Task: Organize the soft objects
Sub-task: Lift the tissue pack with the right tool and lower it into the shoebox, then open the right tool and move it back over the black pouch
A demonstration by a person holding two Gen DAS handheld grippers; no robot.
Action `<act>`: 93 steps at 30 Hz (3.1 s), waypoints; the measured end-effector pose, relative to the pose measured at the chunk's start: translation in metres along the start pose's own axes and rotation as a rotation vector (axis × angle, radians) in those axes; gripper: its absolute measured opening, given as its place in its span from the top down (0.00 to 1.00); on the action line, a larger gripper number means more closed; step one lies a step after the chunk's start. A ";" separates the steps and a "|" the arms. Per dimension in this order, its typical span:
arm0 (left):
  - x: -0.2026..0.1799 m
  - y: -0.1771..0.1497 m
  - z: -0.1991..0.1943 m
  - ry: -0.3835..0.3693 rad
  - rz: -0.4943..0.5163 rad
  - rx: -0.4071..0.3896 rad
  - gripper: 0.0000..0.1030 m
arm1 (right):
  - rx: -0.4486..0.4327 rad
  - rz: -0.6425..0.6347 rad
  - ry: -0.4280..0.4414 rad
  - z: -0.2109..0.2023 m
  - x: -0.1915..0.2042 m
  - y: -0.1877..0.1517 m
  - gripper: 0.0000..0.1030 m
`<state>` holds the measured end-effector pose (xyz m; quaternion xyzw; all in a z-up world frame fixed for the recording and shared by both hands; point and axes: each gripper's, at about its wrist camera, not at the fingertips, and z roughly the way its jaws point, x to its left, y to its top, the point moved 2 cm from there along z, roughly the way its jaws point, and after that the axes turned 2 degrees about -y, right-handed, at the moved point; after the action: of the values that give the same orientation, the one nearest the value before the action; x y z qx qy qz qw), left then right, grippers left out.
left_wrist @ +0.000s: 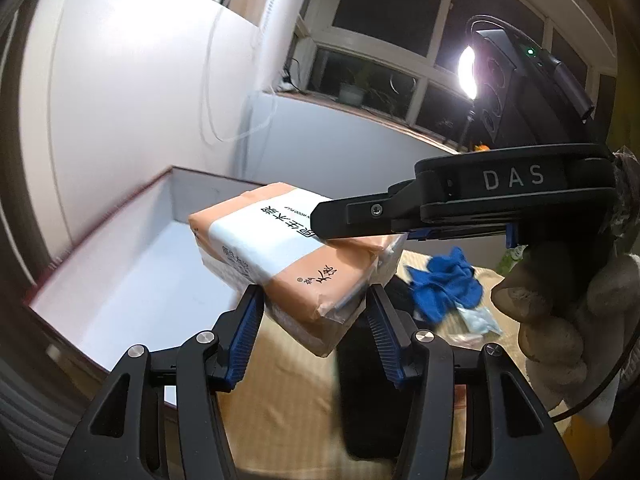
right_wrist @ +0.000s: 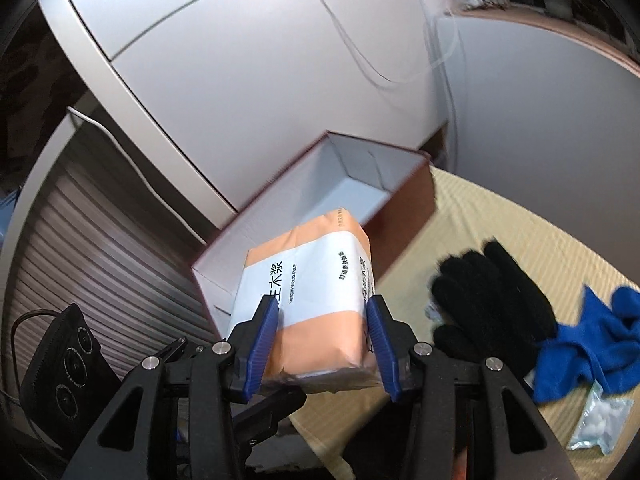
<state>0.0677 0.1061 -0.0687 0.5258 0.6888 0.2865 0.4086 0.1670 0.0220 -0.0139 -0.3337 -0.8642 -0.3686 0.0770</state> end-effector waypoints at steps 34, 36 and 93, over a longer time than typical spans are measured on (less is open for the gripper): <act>0.105 0.004 0.018 0.278 0.020 0.073 0.49 | 0.036 0.027 0.018 0.101 0.027 0.030 0.58; 0.104 0.004 0.013 0.266 0.007 0.067 0.50 | 0.024 0.038 0.022 0.091 0.021 0.027 0.52; -0.037 -0.104 0.059 -0.237 0.019 0.427 0.33 | 0.282 0.258 -0.199 0.051 -0.098 -0.107 0.23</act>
<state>0.0717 0.0386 -0.1745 0.6366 0.6761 0.0745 0.3635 0.1797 -0.0484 -0.1503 -0.4621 -0.8607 -0.1965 0.0838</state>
